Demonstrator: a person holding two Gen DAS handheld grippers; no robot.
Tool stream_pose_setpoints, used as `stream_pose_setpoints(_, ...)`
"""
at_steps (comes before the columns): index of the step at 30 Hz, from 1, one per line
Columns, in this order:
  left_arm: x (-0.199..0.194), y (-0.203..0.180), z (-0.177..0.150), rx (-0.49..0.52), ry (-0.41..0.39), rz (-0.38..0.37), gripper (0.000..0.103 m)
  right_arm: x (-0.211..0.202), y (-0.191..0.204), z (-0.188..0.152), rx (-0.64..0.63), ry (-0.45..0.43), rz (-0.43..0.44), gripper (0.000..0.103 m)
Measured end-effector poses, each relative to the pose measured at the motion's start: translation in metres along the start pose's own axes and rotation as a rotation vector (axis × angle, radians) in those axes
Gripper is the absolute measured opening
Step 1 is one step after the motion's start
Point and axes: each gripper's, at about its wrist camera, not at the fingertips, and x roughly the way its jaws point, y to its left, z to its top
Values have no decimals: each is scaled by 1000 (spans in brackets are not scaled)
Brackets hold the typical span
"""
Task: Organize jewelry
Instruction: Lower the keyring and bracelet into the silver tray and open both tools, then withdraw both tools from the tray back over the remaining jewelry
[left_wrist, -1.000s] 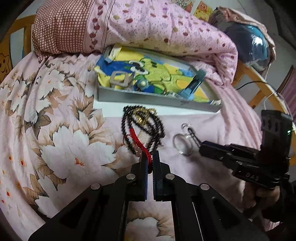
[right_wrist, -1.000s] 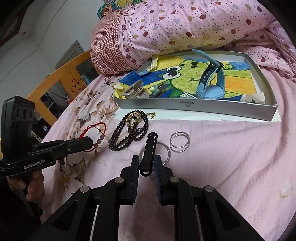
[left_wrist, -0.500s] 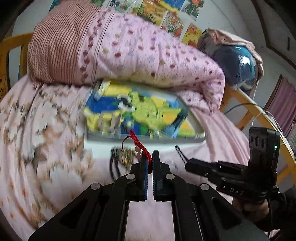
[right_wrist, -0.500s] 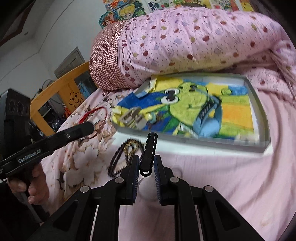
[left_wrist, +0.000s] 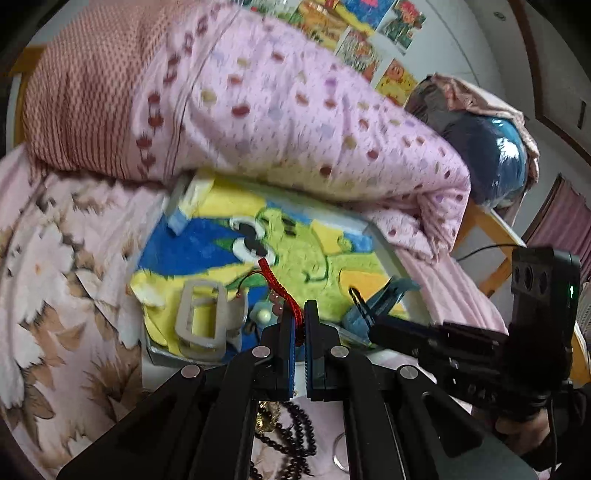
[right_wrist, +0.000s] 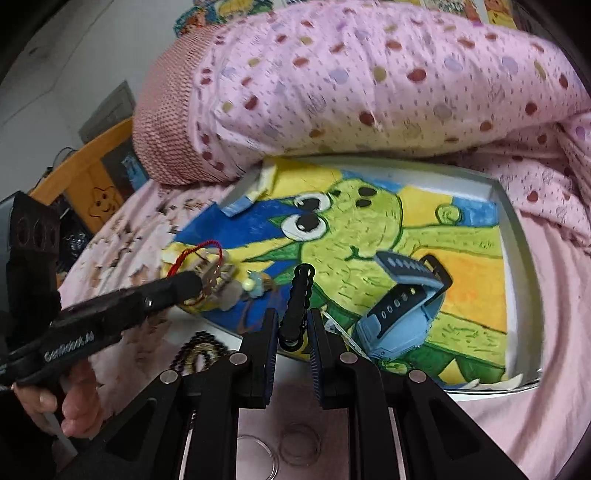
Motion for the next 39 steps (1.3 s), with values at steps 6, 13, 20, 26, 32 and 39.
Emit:
stream_pose_setpoints(6,19,11,-4,-55,70,-10,2,11,-11,-7,26,32,-28,16)
stream_pose_setpoints(13,28,14,0,-82,110,6,2,5,-18,-8,45,29,-38,16)
stream_pose_setpoints(20,22,10,5,-71,88,45,29,-20,-24,-9,75,-11,-49,32)
stream_pose_setpoints(26,4,-13,9,8,22,67,49,-63,-27,-12,94,-97,-75,50)
stream_pose_setpoints(32,-27,-38,10,57,-60,76,70,-114,-25,-18,88,-217,-96,80)
stream_pose_setpoints(39,-70,-73,6,129,-135,129,88,-168,-13,-29,45,-334,-111,97)
